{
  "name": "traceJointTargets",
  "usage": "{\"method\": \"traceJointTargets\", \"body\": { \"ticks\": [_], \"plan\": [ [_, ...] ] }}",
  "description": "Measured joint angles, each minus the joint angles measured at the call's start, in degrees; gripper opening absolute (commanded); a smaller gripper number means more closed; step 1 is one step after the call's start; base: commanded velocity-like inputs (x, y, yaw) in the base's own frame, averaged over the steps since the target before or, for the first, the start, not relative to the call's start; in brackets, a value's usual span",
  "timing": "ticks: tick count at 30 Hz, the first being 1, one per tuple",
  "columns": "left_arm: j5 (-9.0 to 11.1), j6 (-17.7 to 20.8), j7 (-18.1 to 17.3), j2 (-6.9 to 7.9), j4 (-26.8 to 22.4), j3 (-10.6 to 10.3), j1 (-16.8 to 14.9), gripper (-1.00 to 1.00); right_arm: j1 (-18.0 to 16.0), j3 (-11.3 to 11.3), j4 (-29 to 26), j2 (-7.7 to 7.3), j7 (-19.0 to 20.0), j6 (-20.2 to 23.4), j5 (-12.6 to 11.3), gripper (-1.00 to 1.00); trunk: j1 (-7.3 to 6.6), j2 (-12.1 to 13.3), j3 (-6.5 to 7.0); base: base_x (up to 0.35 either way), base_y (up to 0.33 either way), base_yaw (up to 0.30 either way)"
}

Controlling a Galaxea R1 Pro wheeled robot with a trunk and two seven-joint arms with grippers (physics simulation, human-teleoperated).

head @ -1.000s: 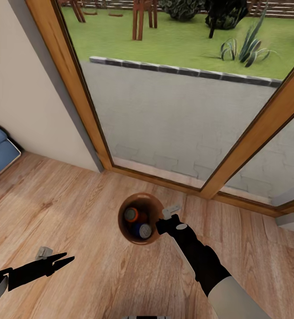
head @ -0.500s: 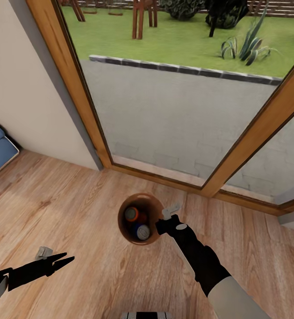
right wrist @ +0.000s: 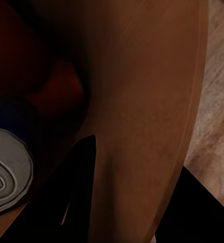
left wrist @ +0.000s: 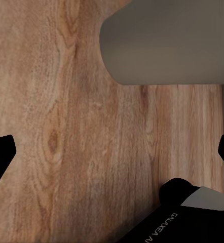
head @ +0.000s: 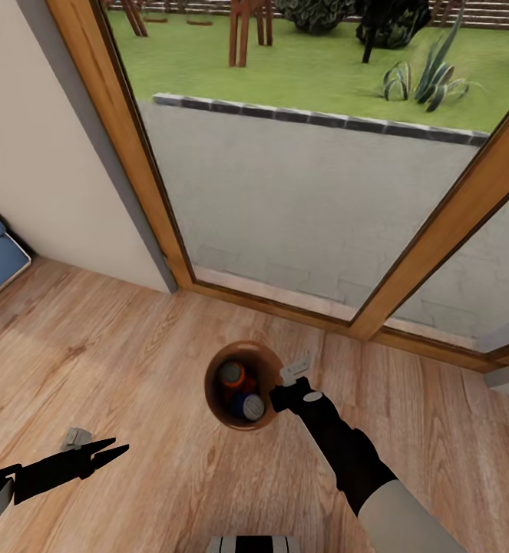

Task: Put the three can of soda from the living room inside the tash can in the kitchen.

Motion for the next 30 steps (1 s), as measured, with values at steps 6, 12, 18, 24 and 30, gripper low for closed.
{"method": "traceJointTargets", "body": {
  "ticks": [6,12,18,24,30],
  "plan": [
    [0.06,0.0,0.01,0.0,0.0,0.0,0.0,1.0,0.0,-0.02,0.15,-0.01,0.01,0.0,0.0,-1.0,0.87,-1.59,-0.71,0.0,0.0,0.0],
    [0.08,0.0,-0.01,0.0,0.0,0.0,0.0,1.0,0.0,-0.02,0.17,0.01,0.01,0.0,0.0,-1.0,2.19,-3.99,-1.79,0.0,0.0,0.0],
    [0.09,-0.03,-0.18,0.0,0.0,0.0,0.0,1.0,0.01,-0.01,0.16,0.0,0.01,-0.01,-0.1,-1.0,2.42,-4.41,-1.97,0.0,0.0,0.0],
    [0.04,-0.01,-6.34,0.0,-0.04,0.01,0.0,1.0,0.0,-0.02,0.17,-0.03,0.04,-0.01,-0.06,-1.0,2.42,-4.41,-1.97,0.0,0.0,0.0],
    [0.01,-0.05,-9.19,1.74,-3.6,1.03,-0.03,1.0,0.0,-0.02,0.16,-0.05,0.08,-0.01,-0.02,-1.0,2.41,-4.41,-1.97,0.0,0.0,0.0]
  ]
}}
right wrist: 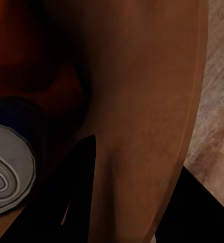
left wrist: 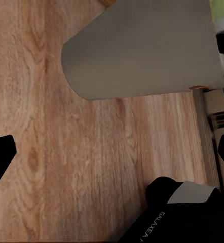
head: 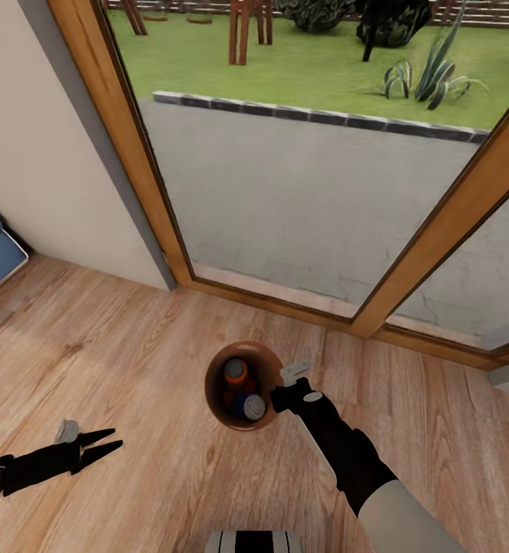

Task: Put the three can of soda from the living room inside the tash can in the kitchen.

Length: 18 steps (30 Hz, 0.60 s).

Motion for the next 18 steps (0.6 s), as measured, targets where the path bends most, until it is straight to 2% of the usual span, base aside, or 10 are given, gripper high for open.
{"method": "traceJointTargets", "body": {
  "ticks": [7,10,13,18],
  "plan": [
    [-0.1,0.05,-0.22,1.66,-5.25,2.35,0.02,1.0,0.0,0.01,0.01,0.0,0.01,0.0,0.01,-1.0,0.0,0.0,0.0,0.0,0.0,0.0],
    [-0.1,0.05,-0.28,1.8,-5.63,2.56,0.02,1.0,0.0,0.0,0.01,0.0,0.01,0.0,0.01,-1.0,0.0,0.0,0.0,0.0,0.0,0.0],
    [-0.1,0.05,-0.3,1.84,-5.74,2.62,0.03,1.0,0.0,-0.01,0.01,0.0,0.01,-0.02,0.04,-1.0,0.65,-1.19,-0.54,0.0,0.0,0.0],
    [-0.09,0.05,-0.31,1.86,-5.79,2.65,0.03,1.0,0.0,0.0,0.0,0.0,0.01,-0.01,-0.02,-1.0,0.66,-1.2,-0.54,0.0,0.0,0.0]
  ]
}}
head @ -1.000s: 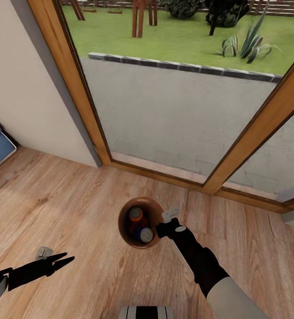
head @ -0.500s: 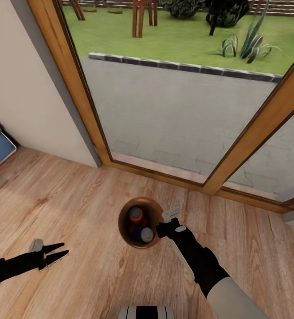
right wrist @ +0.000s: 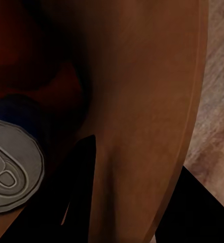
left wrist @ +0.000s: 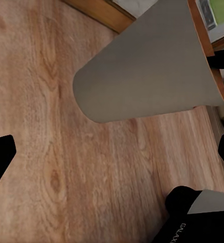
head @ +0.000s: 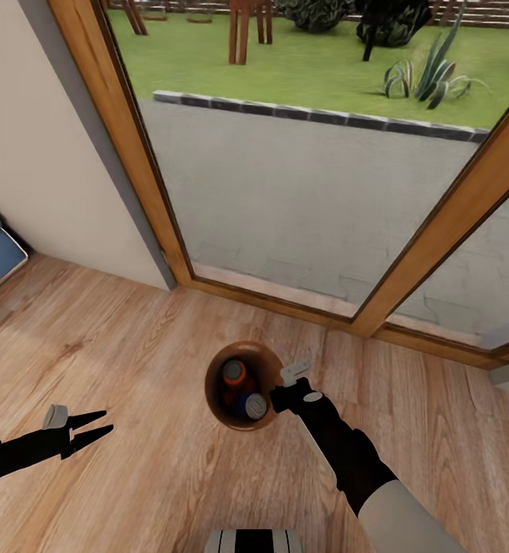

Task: Put the three can of soda from the living room inside the tash can in the kitchen.

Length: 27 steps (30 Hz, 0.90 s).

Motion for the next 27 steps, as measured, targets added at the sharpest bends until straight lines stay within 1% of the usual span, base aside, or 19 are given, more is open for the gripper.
{"method": "traceJointTargets", "body": {
  "ticks": [5,11,20,27],
  "plan": [
    [0.0,0.0,0.0,0.0,-0.01,0.01,0.0,1.0,0.0,0.01,0.0,0.0,0.0,0.01,0.03,-1.0,0.0,0.0,0.0,0.0,0.0,0.0],
    [0.0,0.0,0.0,0.0,-0.01,0.0,0.0,1.0,0.01,0.03,0.01,0.0,0.0,0.0,0.05,-1.0,1.31,-2.39,-1.07,0.0,0.0,0.0],
    [0.0,0.02,0.05,0.0,-0.01,0.01,0.0,1.0,0.0,0.03,0.0,0.0,0.0,0.01,0.04,-1.0,1.32,-2.41,-1.08,0.0,0.0,0.0],
    [0.0,0.08,0.08,0.0,-0.01,0.0,0.0,1.0,0.01,0.08,0.01,0.0,0.0,0.0,0.01,-1.0,2.85,-5.2,-2.33,0.0,0.0,0.0]
  ]
}}
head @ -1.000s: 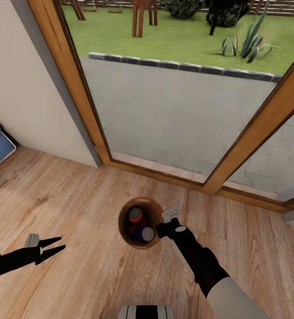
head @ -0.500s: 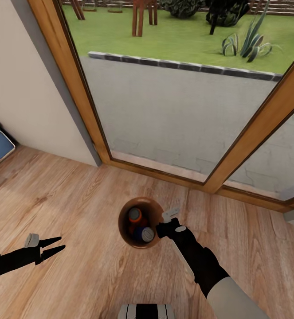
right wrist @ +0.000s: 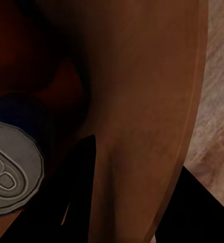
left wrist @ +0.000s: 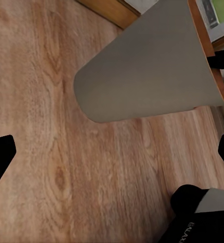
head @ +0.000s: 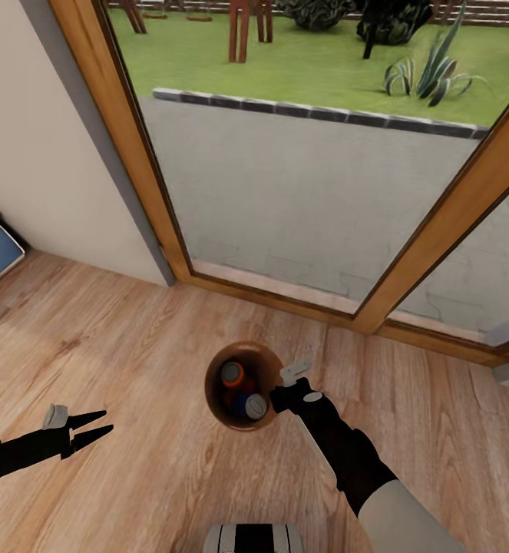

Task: Put the three can of soda from the living room inside the tash can in the kitchen.

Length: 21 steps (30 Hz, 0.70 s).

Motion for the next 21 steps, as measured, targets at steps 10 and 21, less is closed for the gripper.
{"method": "traceJointTargets", "body": {
  "ticks": [10,21],
  "plan": [
    [0.0,0.01,0.0,-0.03,0.0,0.0,0.0,1.0,-0.01,0.0,-0.01,0.01,-0.02,-0.11,0.02,-1.0,0.44,-0.82,-0.36,0.0,0.0,0.0],
    [0.0,0.01,0.0,-0.05,0.0,0.0,0.0,1.0,-0.02,-0.02,-0.05,0.01,-0.12,-4.57,0.12,-1.0,0.44,-0.82,-0.36,0.0,0.0,0.0]
  ]
}}
